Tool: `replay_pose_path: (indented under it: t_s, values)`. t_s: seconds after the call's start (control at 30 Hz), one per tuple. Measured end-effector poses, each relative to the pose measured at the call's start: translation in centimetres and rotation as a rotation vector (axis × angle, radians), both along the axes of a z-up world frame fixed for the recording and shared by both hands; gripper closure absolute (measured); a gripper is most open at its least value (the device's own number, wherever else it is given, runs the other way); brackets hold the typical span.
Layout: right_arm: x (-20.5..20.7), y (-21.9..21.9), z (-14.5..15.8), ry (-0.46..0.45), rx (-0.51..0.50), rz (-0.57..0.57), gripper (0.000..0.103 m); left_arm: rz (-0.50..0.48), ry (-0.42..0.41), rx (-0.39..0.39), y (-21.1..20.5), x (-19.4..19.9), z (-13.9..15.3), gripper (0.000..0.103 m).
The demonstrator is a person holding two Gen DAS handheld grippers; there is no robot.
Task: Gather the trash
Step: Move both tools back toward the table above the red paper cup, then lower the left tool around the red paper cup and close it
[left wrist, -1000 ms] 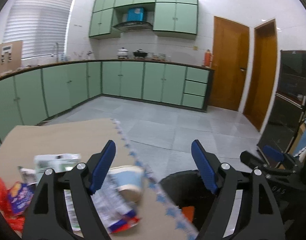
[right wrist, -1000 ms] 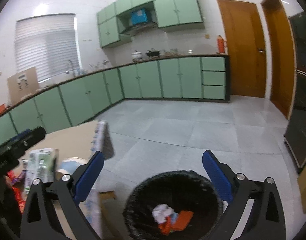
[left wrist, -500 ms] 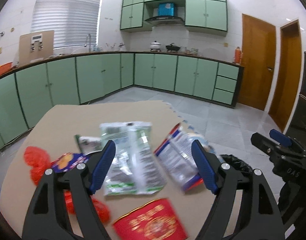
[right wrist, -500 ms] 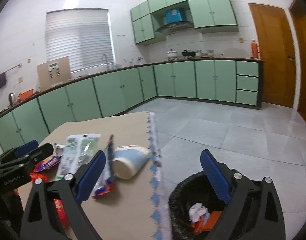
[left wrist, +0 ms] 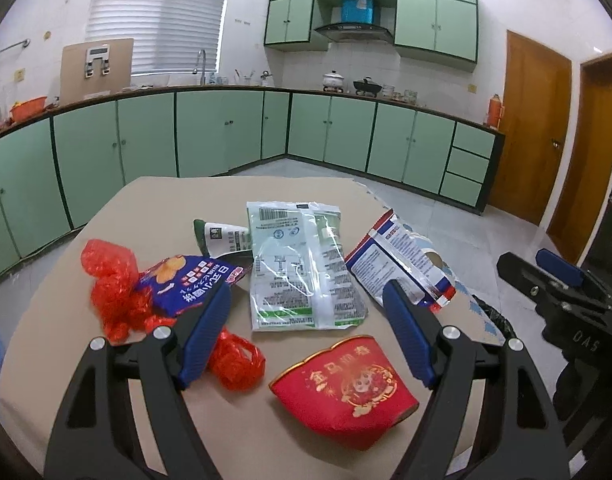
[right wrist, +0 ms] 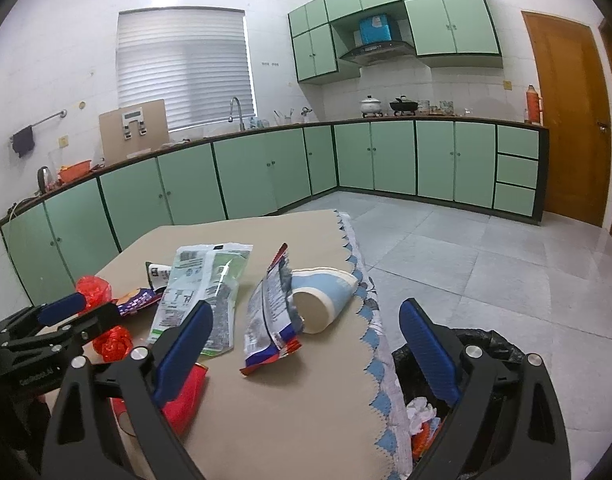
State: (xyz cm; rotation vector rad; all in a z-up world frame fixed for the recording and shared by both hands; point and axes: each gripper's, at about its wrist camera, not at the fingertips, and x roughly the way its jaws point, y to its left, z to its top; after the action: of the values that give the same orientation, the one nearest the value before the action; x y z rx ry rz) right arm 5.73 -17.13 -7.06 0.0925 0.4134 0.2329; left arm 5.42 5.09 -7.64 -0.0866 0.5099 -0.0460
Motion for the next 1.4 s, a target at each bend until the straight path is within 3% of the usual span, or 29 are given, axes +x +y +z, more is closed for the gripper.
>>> replay_pose_path:
  t_s: [0.23, 0.37, 0.83, 1.4]
  values:
    - [-0.2, -1.4, 1.1, -0.023, 0.005, -0.046, 0.011, 0.037, 0.001, -0.071, -1.6, -0.5, -0.1, 0.027]
    - [-0.3, -2.6, 1.8, -0.039, 0.01, -0.073, 0.011, 0.035, -0.021, -0.04, -3.5, -0.9, -0.5, 0.027]
    - [0.5, -2.5, 1.0, -0.009, 0.005, -0.043, 0.012, 0.076, 0.056, 0.003, -4.5, -0.7, -3.3, 0.028]
    - [1.3, -3.9, 1.2, -0.01, 0.012, -0.079, 0.012, 0.091, 0.164, -0.011, -4.7, 0.7, -5.5, 0.034]
